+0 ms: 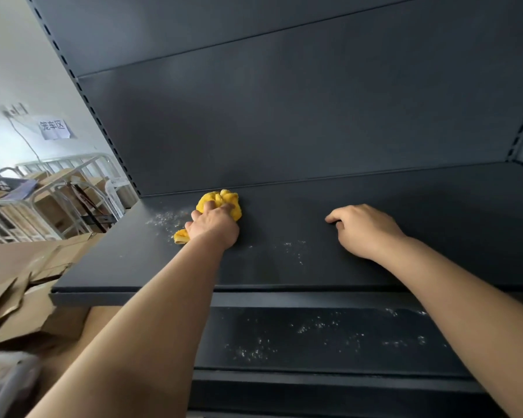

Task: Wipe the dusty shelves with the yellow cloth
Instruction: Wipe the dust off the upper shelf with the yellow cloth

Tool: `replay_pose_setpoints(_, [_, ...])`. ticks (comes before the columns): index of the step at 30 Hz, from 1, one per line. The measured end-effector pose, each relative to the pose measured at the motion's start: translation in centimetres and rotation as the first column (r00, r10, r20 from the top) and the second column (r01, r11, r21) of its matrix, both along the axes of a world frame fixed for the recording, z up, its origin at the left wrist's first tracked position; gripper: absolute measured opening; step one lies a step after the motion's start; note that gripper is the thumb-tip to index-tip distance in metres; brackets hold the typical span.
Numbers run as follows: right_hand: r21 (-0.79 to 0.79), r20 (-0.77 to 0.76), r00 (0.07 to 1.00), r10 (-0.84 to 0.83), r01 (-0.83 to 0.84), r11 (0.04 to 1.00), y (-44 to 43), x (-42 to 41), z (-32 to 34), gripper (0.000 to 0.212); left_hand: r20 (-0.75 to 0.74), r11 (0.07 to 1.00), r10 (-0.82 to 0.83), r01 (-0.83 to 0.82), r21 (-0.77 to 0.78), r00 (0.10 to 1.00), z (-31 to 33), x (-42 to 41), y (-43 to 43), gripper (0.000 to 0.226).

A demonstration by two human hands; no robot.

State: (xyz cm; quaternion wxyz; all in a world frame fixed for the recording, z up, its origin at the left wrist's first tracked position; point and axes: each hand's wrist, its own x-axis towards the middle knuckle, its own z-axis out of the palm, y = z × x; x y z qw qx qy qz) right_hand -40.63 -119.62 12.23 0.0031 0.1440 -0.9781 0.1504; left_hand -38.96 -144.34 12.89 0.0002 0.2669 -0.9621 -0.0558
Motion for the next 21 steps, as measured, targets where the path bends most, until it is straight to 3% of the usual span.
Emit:
replay_pose_setpoints(7, [0.050, -0.016, 1.000, 0.004, -0.003, 0.999, 4.5, 2.4, 0.3, 0.044, 0.038, 0.999, 0.027, -0.029, 0.036, 0.999, 1.0, 2.2, 6.3, 0.054])
replay_pose_setpoints(15, [0.027, -0.030, 0.999, 0.022, -0.022, 0.999, 8.0, 4.7, 0.1, 0.047, 0.040, 0.995, -0.071, 0.068, 0.070, 0.997, 1.1, 3.9, 14.1, 0.059])
replay_pose_setpoints(21, [0.006, -0.064, 0.998, 0.024, -0.024, 1.000, 9.9, 6.2, -0.4, 0.046, 0.057, 0.971, -0.232, 0.228, 0.066, 0.971, 0.8, 4.8, 17.5, 0.061])
